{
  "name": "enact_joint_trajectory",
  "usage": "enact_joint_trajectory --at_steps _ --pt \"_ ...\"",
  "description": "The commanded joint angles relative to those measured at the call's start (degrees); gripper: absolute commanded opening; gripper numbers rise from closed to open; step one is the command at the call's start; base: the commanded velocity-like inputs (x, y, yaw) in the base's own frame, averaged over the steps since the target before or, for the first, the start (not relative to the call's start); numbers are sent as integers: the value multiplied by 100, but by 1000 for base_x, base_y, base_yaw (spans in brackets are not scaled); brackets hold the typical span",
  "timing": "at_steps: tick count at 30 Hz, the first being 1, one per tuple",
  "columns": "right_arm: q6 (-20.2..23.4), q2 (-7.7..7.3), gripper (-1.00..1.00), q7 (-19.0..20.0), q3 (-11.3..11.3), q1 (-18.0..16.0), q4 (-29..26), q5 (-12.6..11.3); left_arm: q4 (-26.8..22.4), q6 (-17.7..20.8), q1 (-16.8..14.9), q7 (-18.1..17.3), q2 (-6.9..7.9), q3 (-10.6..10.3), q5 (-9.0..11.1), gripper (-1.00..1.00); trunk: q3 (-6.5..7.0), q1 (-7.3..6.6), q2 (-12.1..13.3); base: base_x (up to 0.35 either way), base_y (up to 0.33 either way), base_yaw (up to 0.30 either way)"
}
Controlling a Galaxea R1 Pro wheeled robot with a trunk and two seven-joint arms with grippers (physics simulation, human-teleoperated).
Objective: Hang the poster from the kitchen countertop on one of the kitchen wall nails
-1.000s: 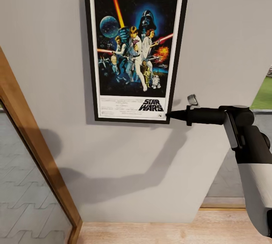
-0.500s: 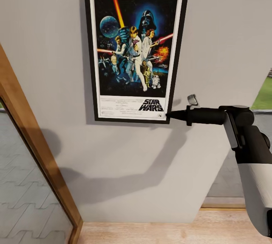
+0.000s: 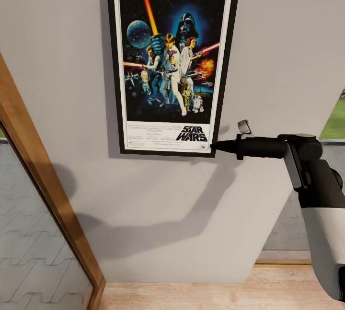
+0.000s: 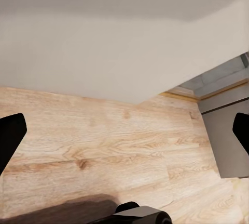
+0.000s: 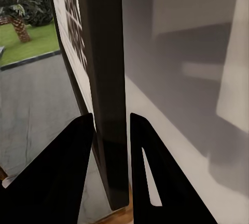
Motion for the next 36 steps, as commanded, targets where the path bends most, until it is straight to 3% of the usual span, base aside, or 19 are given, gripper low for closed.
enact_joint_trajectory --at_steps 1,36 --pt "50 -4 -100 4 3 -6 2 -31 7 -30 -6 -15 1 23 -16 100 -13 4 -13 0 0 0" --pt "71 -14 -100 -4 -33 3 5 -40 -15 -23 39 -7 0 40 -7 100 -13 4 -13 0 0 0"
